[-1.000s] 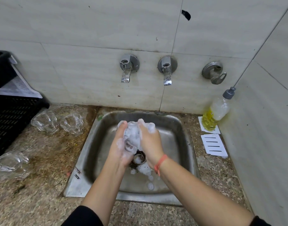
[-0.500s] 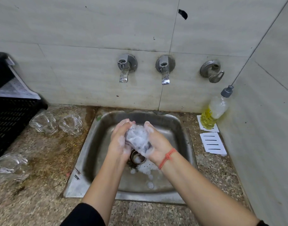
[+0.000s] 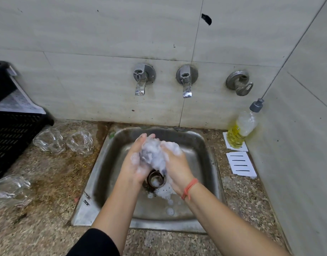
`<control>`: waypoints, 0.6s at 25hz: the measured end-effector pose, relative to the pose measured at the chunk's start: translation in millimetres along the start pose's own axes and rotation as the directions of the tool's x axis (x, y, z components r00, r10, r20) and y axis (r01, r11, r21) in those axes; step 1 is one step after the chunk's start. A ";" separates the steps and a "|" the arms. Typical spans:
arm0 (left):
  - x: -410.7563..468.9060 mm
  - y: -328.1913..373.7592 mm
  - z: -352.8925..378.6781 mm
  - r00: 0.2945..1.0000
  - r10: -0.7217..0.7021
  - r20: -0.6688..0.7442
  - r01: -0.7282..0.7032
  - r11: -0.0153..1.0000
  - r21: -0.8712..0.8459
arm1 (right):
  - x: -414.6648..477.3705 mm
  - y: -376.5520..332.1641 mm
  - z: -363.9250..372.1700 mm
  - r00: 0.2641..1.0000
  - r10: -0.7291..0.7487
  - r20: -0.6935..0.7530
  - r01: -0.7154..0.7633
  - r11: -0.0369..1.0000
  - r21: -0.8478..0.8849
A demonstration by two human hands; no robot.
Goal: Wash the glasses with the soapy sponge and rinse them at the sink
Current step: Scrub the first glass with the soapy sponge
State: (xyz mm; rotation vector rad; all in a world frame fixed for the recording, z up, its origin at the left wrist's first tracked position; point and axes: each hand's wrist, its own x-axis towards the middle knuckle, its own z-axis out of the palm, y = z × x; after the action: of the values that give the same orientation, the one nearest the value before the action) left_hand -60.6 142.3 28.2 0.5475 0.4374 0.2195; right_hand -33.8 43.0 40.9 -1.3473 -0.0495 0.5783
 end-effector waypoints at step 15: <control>2.1 -2.4 8.2 0.926 0.031 -0.376 0.034 0.985 0.167 | -1.6 15.7 1.1 0.915 -0.390 0.103 0.353 0.651 -0.672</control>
State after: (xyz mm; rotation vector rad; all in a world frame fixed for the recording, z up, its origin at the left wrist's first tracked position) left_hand -54.8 137.3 32.4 0.6761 0.8386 0.2894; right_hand -41.2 45.0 27.0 -2.0051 -0.5394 0.1542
